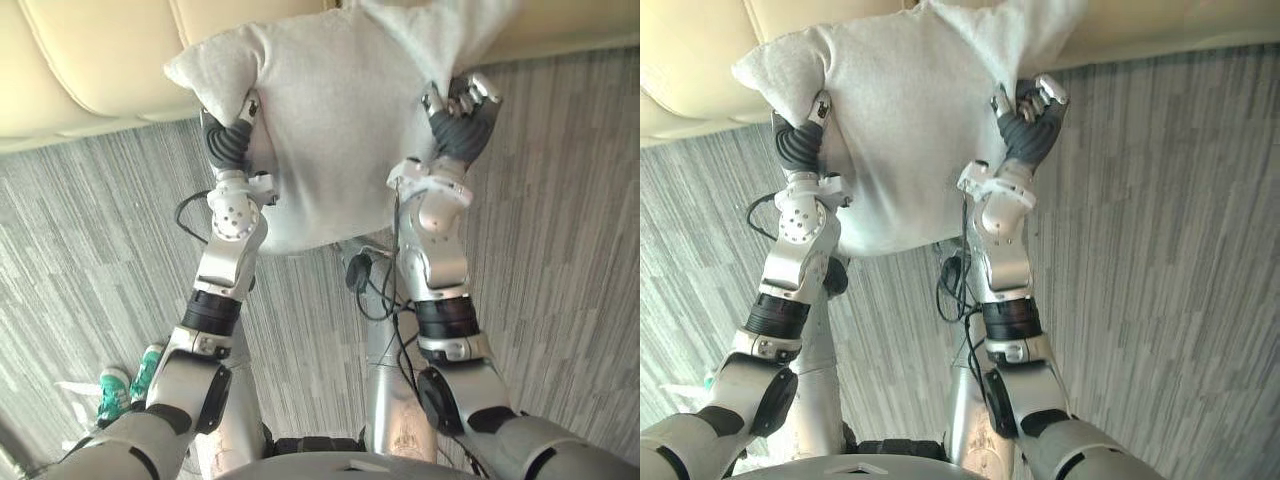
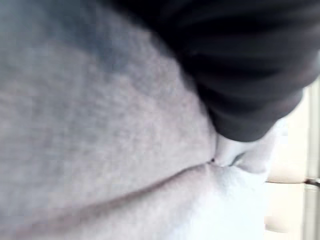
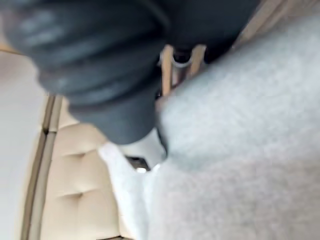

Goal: Pick up cushions and gather them together orderly.

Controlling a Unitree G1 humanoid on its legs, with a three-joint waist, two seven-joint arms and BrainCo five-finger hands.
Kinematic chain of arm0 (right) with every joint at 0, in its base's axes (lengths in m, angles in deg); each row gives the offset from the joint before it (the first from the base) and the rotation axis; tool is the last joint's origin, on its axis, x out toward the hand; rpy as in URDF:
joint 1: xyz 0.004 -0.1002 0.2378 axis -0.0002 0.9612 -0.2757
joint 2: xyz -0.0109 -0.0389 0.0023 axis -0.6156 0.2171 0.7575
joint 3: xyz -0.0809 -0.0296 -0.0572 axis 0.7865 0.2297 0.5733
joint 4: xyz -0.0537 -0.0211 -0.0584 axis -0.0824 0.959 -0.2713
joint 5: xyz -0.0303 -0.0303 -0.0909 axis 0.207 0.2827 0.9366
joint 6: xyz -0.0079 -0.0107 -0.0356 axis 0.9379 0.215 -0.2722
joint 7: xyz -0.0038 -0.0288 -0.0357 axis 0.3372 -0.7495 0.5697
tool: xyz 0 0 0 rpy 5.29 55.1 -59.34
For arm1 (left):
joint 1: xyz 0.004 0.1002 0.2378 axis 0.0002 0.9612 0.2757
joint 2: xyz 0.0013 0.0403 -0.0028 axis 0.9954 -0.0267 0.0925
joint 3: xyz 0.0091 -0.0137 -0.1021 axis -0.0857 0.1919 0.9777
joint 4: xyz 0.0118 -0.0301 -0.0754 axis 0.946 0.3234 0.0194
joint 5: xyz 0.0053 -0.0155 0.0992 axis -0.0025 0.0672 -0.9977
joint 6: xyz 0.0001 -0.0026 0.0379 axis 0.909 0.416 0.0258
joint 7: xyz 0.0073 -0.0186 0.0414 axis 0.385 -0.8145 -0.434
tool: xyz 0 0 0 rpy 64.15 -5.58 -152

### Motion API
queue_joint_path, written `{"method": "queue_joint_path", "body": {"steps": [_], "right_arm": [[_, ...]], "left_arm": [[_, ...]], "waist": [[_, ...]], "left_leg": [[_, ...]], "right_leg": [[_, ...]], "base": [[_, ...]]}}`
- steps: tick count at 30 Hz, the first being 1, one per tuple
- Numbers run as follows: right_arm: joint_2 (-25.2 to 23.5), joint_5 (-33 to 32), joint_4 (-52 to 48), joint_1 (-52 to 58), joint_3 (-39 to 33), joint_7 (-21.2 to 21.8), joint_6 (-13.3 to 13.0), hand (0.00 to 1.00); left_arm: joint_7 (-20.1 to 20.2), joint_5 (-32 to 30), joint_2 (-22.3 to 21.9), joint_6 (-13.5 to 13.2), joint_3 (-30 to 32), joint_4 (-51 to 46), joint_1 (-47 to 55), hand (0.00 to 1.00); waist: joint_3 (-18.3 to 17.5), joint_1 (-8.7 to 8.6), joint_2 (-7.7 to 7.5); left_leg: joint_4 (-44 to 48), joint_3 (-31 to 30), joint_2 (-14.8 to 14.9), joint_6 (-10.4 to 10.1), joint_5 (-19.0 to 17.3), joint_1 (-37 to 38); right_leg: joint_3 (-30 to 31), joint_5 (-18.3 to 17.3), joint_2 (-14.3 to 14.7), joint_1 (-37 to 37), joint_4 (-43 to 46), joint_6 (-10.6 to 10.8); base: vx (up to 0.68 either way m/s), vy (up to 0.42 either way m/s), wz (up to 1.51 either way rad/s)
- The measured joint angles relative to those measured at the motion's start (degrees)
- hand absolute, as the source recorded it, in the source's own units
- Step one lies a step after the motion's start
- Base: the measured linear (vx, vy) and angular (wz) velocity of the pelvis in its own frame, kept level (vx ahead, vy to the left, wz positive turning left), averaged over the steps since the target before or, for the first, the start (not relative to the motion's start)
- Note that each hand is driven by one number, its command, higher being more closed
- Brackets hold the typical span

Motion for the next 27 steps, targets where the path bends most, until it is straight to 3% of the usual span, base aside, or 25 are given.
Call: {"method": "queue_joint_path", "body": {"steps": [8,14,19,27], "right_arm": [[-0.1,0.4,-6.4,22.1,6.9,6.2,-1.3,1.00],[0.0,-3.0,-6.0,38.2,9.7,14.2,-1.3,1.00],[-0.2,-2.2,-1.7,42.4,9.4,17.7,-1.3,1.00],[-0.5,-1.7,0.6,44.6,9.0,19.2,-1.0,1.00]], "left_arm": [[0.8,-5.9,0.0,-1.9,-4.0,-9.4,15.6,1.00],[4.3,-5.9,0.4,-1.9,-5.0,-9.7,30.5,1.00],[7.9,-6.0,1.6,-2.0,-6.6,-10.9,36.9,1.00],[9.1,-7.8,2.2,-2.4,-7.9,-12.4,42.9,1.00]], "waist": [[-3.7,0.94,-0.45],[-10.8,1.56,-2.45],[-17.9,1.40,-3.77],[-21.8,1.37,-3.90]], "left_leg": [[-2.2,-0.7,-1.5,-1.2,-4.4,17.9],[-6.4,0.1,-2.3,-1.6,-6.5,34.0],[-12.0,2.8,-2.4,-2.1,-7.2,43.7],[-17.4,2.1,-4.7,-2.5,-6.9,51.6]], "right_leg": [[-1.0,-3.3,-0.4,19.6,-4.4,1.8],[-2.2,-3.1,0.3,37.2,-13.2,3.5],[-0.7,0.4,2.1,47.8,-24.4,4.1],[1.4,5.9,3.1,58.2,-37.4,4.7]], "base": [[0.03,-0.028,0.12],[0.17,0.013,0.08],[0.17,0.038,-0.21],[0.12,0.024,-0.13]]}}
